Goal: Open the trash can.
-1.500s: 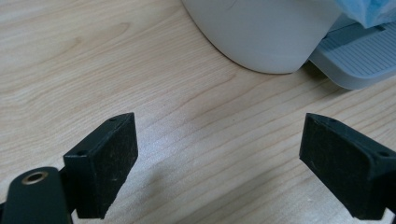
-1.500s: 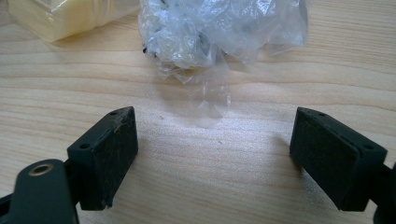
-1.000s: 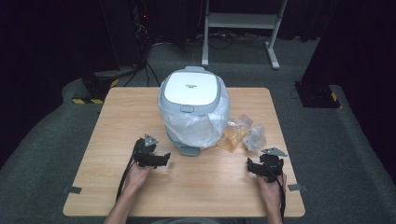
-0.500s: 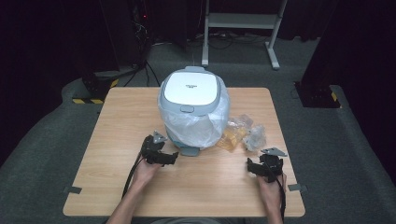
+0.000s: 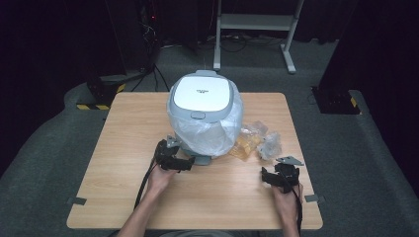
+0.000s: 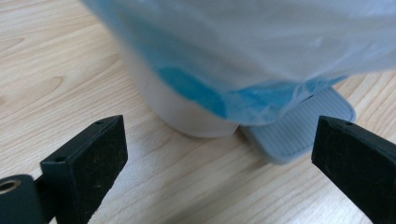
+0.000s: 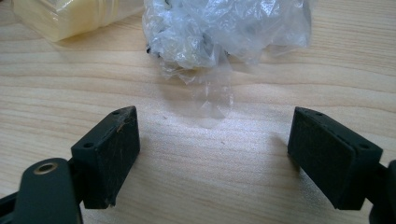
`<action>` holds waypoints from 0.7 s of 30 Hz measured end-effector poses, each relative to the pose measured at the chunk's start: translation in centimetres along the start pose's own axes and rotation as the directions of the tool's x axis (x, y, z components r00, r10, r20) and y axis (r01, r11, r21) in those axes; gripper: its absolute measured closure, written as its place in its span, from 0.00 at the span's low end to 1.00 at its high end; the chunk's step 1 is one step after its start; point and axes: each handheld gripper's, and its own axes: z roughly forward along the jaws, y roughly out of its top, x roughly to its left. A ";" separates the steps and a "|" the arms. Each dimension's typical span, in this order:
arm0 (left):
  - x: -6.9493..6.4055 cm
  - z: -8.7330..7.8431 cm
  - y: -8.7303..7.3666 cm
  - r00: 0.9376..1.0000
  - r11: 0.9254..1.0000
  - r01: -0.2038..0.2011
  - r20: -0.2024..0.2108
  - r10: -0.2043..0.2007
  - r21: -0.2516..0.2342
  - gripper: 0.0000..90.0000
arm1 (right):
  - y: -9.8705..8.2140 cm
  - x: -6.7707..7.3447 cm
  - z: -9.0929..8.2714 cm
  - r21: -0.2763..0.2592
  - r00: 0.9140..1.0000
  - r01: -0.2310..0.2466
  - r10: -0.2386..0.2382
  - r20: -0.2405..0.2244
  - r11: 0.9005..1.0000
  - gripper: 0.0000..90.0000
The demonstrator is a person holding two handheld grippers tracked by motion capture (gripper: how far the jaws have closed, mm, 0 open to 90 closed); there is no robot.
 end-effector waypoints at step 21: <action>-1.1 2.1 0.3 1.000 0.999 0.026 -0.013 -0.025 0.035 0.02 | 0.0 0.1 0.0 -0.003 1.000 0.009 -0.009 -0.007 1.000 0.20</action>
